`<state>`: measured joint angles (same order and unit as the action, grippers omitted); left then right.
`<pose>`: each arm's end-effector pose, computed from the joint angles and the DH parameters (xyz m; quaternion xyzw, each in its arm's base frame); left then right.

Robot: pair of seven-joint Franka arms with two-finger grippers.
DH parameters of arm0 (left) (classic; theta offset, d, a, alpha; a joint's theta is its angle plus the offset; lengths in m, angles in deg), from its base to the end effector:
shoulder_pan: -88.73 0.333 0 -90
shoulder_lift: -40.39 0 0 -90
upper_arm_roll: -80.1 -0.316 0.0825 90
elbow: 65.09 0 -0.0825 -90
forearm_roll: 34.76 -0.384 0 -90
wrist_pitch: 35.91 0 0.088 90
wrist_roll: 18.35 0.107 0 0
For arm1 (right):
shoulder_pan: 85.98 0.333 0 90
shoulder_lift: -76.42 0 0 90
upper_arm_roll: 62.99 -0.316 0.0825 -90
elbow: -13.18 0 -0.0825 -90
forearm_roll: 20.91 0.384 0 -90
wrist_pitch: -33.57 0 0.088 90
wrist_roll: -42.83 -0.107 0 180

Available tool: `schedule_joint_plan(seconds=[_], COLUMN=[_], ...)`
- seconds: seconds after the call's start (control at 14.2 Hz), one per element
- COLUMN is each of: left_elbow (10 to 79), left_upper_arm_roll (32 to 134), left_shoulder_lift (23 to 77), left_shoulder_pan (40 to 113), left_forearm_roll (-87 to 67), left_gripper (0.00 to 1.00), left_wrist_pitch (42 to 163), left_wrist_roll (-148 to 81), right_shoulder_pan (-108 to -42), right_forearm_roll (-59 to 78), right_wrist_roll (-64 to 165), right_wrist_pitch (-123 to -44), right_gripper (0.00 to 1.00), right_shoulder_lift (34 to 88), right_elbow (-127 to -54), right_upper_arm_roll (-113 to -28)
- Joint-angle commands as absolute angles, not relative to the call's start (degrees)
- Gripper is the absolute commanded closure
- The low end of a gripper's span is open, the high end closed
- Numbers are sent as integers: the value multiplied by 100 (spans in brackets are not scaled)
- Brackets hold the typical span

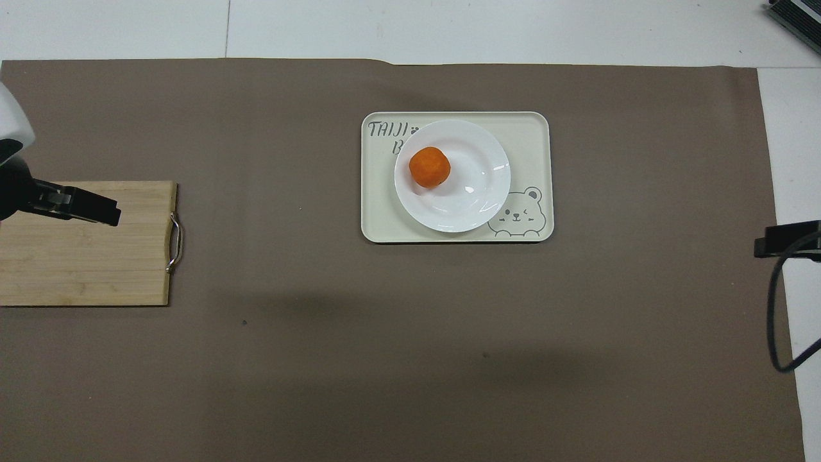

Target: Place orange and plate with both arms

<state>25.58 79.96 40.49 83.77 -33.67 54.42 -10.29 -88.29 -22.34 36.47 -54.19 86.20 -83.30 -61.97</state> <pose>0.5532 -0.0487 0.6185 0.9936 -0.1121 -0.0036 0.0096 0.4952 -0.0324 0.6575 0.9963 -0.0849 0.0095 0.0107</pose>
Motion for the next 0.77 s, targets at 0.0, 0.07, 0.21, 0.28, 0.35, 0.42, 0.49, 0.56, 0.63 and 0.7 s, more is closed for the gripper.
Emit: schedule_joint_plan(seconds=[0.0, 0.07, 0.21, 0.28, 0.35, 0.42, 0.49, 0.56, 0.63, 0.7], left_elbow=[2623, 2623, 2623, 2632, 2632, 2641, 2641, 2641, 2641, 2641], left_upper_arm_roll=[8036, 8036, 8027, 8027, 8027, 8027, 8027, 8027, 8027, 8027], left_shoulder_lift=[3960, 3960, 3960, 3960, 3951, 3951, 3951, 3951, 3951, 3942], left_shoulder_pan=[8407, 8398, 8416, 8424, 8433, 8433, 8433, 8433, 8433, 8433], left_forearm_roll=[-3450, -3450, -3450, -3450, -3450, -3450, -3450, -3450, -3450, -3450], left_gripper=[0, 0, 0, 0, 0, 0, 0, 0, 0, 0], left_wrist_pitch=[5479, 5488, 5488, 5488, 5480, 5479, 5479, 5479, 5471, 5471], left_wrist_roll=[-1088, -1096, -1096, -1096, -1088, -1088, -1088, -1088, -1088, -1096], right_shoulder_pan=[-8835, -8835, -8853, -8844, -8835, -8835, -8835, -8835, -8835, -8835], right_forearm_roll=[-2293, -2293, -2267, -2258, -2232, -2214, -2214, -2205, -2205, -2205], right_wrist_roll=[3711, 3703, 3712, 3712, 3703, 3711, 3712, 3712, 3712, 3720], right_wrist_pitch=[-5362, -5118, -4983, -5018, -5062, -5054, -5062, -5062, -5062, -5071], right_gripper=[0, 0, 0, 0, 0, 0, 0, 0, 0, 0], right_shoulder_lift=[8689, 8567, 8285, 8249, 8284, 8319, 8337, 8337, 8354, 8407], right_elbow=[-8430, -8255, -7860, -7806, -7840, -7884, -7928, -7937, -7954, -8033], right_upper_arm_roll=[-6220, -6220, -6212, -6211, -6220, -6220, -6220, -6220, -6220, -6220])
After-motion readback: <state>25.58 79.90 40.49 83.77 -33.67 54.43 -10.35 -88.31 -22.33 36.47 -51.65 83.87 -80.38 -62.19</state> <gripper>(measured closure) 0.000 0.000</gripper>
